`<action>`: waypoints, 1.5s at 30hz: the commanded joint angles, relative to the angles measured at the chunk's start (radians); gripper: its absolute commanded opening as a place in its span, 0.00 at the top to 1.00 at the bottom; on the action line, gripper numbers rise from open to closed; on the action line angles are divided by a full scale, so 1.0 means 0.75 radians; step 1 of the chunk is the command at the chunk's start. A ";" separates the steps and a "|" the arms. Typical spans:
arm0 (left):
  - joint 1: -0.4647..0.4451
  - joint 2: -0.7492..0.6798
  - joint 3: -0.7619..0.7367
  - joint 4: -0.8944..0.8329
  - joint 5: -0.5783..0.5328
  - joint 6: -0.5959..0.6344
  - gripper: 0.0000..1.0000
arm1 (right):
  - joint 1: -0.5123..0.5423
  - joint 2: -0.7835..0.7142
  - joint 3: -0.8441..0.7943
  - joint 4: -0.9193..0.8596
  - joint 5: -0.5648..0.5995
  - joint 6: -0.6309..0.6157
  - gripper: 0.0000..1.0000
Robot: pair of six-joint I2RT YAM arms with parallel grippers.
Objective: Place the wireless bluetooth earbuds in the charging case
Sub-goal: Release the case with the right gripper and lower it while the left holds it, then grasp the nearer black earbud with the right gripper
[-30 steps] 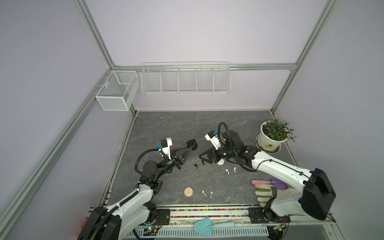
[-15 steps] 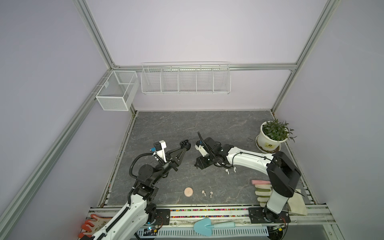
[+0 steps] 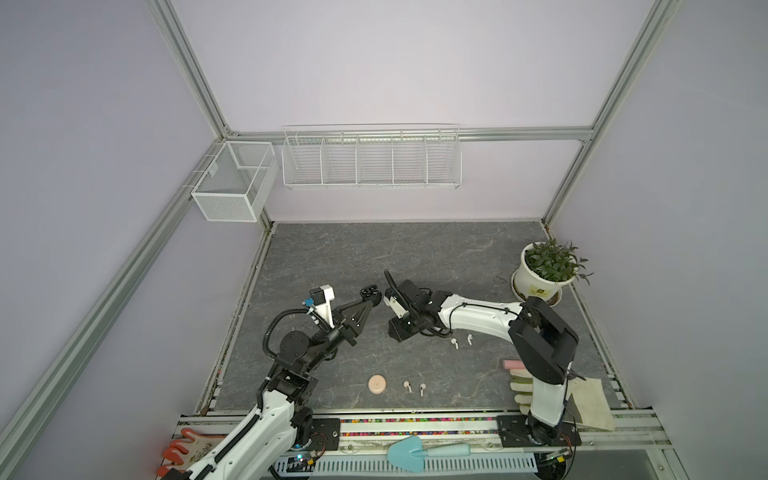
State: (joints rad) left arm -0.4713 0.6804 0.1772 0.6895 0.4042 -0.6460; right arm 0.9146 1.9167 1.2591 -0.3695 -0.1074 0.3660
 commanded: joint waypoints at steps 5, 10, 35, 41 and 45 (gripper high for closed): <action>0.005 -0.003 -0.003 0.023 -0.006 -0.005 1.00 | 0.010 0.050 0.042 0.004 0.014 -0.004 0.62; 0.004 -0.003 -0.005 0.020 -0.008 0.000 1.00 | 0.010 0.076 0.056 0.006 0.016 -0.003 0.66; 0.005 -0.005 -0.007 0.016 -0.021 0.008 1.00 | 0.010 0.124 0.085 -0.019 0.039 -0.007 0.83; 0.004 -0.001 -0.002 0.011 -0.022 0.008 1.00 | 0.010 0.108 0.078 -0.013 0.032 -0.001 0.85; 0.005 -0.005 0.001 0.003 -0.028 0.010 1.00 | 0.011 0.087 0.068 -0.007 0.033 0.009 0.86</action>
State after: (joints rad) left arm -0.4713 0.6827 0.1772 0.6895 0.3954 -0.6456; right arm 0.9180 1.9968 1.3094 -0.3698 -0.0898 0.3660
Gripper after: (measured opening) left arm 0.191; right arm 0.143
